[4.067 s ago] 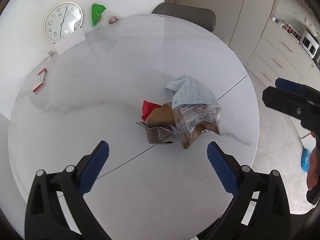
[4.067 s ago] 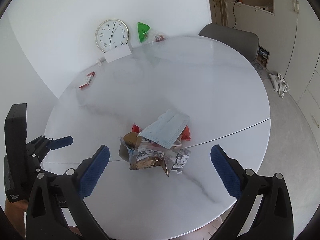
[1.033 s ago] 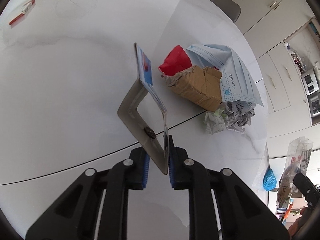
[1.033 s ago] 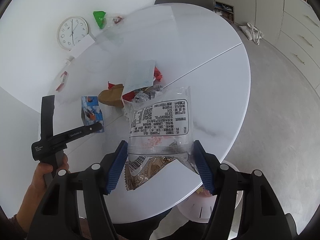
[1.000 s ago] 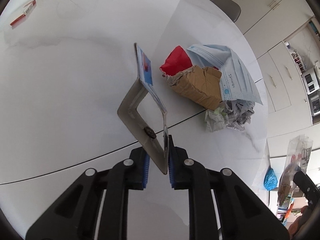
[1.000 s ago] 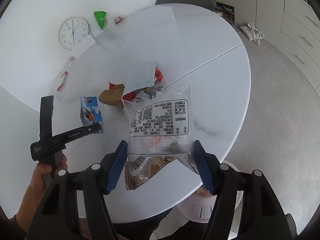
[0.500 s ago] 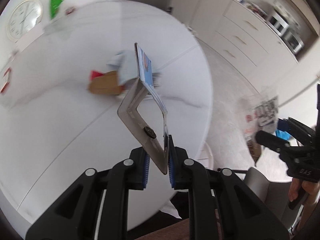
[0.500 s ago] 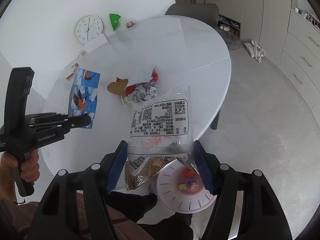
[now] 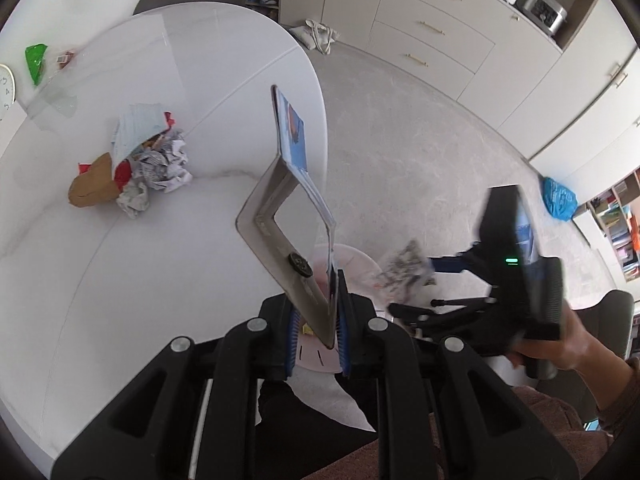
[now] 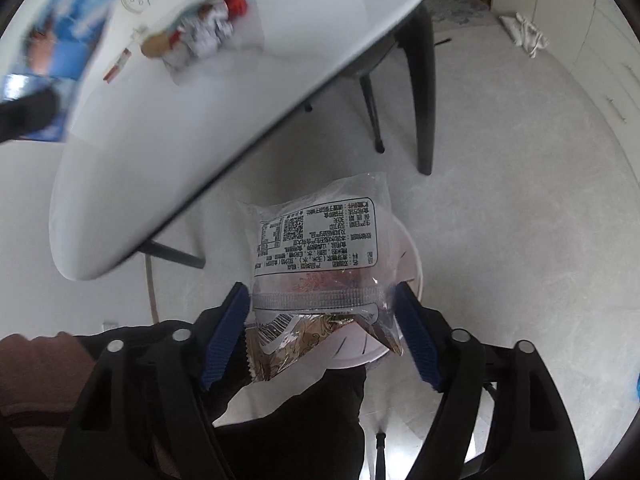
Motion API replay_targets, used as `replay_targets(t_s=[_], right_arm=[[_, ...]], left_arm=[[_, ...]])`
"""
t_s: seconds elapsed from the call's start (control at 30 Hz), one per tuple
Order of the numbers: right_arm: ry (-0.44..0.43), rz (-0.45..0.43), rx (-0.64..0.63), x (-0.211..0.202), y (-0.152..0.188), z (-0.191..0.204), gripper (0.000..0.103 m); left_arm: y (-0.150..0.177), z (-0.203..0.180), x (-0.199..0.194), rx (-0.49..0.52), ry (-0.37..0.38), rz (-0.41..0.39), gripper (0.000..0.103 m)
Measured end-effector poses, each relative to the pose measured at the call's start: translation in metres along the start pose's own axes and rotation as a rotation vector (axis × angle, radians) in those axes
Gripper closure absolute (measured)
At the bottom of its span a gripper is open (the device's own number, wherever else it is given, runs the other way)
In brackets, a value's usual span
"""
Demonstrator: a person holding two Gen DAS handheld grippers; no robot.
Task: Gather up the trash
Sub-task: 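Carry the bag and card over the white bin and open both tools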
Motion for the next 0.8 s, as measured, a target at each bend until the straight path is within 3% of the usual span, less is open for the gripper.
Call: replay_targets(t_s=[0.13, 0.2, 0.3, 0.8], right_arm=[[-0.015, 0.067, 0.018, 0.039, 0.008, -0.017, 0.018], [-0.014, 0.069, 0.032, 0.039, 0.008, -0.022, 0.016], [-0.039, 0.018, 0.060, 0.016, 0.003, -0.026, 0.007], [-0.066, -0.122, 0.100, -0.065, -0.004, -0.049, 0.006]], left_arm=[[0.002, -0.014, 0.010, 0.023, -0.016, 0.017, 0.087], [0.005, -0.023, 0.010, 0.037, -0.022, 0.025, 0.087], [0.010, -0.035, 0.015, 0.073, -0.038, 0.031, 0.087], [0.029, -0.064, 0.044, 0.141, -0.057, 0.097, 0.087]])
Point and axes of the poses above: each gripper's, at about its wrist camera, not at the fingertips, and x roughly the way its jaws point, z to its left, y to its underside, the point moved 6 cm from there along x, roughly the way its jaws point, and after that the axes turned 8 degrees about -y, right-handed, at the moved point
